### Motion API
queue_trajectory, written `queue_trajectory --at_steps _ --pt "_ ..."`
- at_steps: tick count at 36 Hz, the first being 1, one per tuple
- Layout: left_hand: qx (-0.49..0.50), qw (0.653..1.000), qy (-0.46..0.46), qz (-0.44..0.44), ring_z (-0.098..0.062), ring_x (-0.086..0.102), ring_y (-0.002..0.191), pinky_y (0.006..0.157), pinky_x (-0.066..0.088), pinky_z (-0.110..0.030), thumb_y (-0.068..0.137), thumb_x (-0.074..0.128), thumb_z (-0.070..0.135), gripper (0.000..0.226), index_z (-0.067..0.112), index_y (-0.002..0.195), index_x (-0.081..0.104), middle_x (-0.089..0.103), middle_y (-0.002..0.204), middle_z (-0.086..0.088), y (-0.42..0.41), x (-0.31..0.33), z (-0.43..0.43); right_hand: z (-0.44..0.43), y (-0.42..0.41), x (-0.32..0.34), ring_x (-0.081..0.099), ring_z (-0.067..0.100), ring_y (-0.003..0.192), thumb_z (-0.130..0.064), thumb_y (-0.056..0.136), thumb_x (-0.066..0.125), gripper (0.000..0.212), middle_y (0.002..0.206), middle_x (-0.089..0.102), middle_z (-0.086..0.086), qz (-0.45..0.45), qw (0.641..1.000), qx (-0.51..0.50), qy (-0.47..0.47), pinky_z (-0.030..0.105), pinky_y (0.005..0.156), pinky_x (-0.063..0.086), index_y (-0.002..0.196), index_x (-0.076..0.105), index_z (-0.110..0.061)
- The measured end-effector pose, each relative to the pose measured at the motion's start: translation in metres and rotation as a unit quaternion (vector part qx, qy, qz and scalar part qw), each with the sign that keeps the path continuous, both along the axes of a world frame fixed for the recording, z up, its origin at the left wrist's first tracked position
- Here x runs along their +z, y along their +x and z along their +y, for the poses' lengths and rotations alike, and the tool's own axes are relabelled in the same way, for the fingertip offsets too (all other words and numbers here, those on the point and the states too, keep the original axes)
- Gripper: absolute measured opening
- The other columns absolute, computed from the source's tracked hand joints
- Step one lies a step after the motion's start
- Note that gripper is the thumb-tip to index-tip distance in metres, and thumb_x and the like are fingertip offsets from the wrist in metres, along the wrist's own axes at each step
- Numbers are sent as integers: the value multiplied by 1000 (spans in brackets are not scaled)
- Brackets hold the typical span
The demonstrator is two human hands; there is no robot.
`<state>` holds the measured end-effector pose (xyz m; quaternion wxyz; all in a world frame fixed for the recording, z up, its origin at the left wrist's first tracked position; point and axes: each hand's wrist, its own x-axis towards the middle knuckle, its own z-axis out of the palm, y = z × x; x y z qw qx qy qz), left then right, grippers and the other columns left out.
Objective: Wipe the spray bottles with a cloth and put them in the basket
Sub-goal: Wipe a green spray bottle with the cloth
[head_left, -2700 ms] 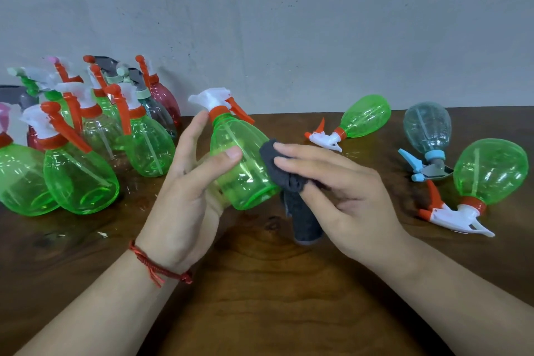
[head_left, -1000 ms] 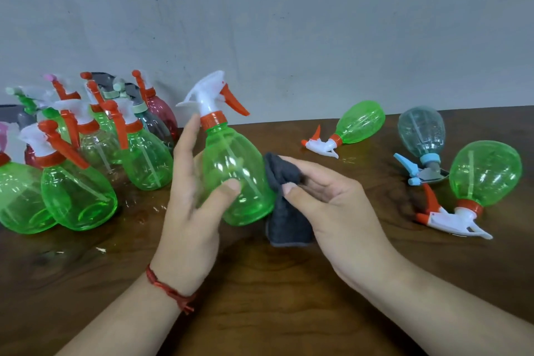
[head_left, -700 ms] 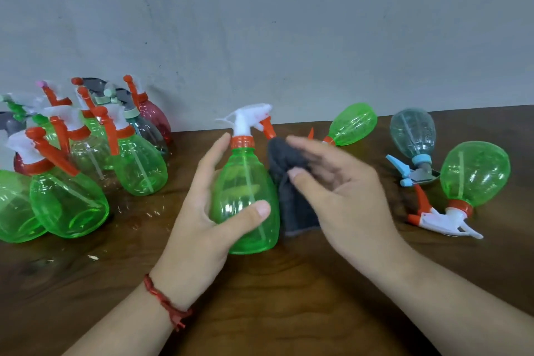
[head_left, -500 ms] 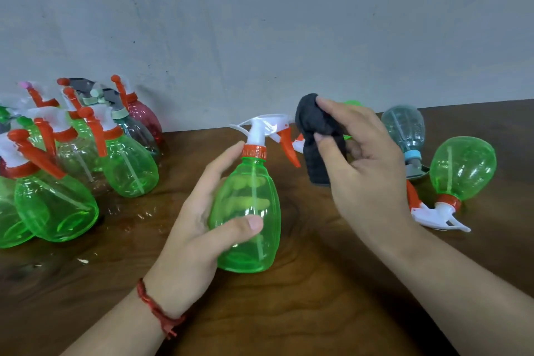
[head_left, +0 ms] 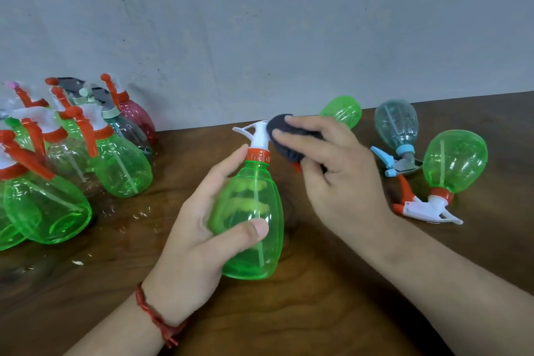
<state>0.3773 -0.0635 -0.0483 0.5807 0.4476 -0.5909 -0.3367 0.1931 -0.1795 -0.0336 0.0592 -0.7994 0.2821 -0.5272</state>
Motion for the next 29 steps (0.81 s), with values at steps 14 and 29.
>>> queue_trajectory --at_steps 14,29 --pt "32 999 -4 9 -18 70 116 94 55 -24 73 79 27 85 29 154 55 72 131 0 10 -2 -6 -1 -6 5 66 15 119 16 91 53 44 125 68 -3 -136 987 44 80 32 95 60 111 81 -12" --pt "24 998 -12 55 -30 69 123 97 59 -41 71 76 26 87 28 155 53 68 138 -9 15 -4 -7 -2 11 -9 65 16 125 18 86 60 50 125 72 -7 -129 968 138 165 33 110 50 108 82 -20"
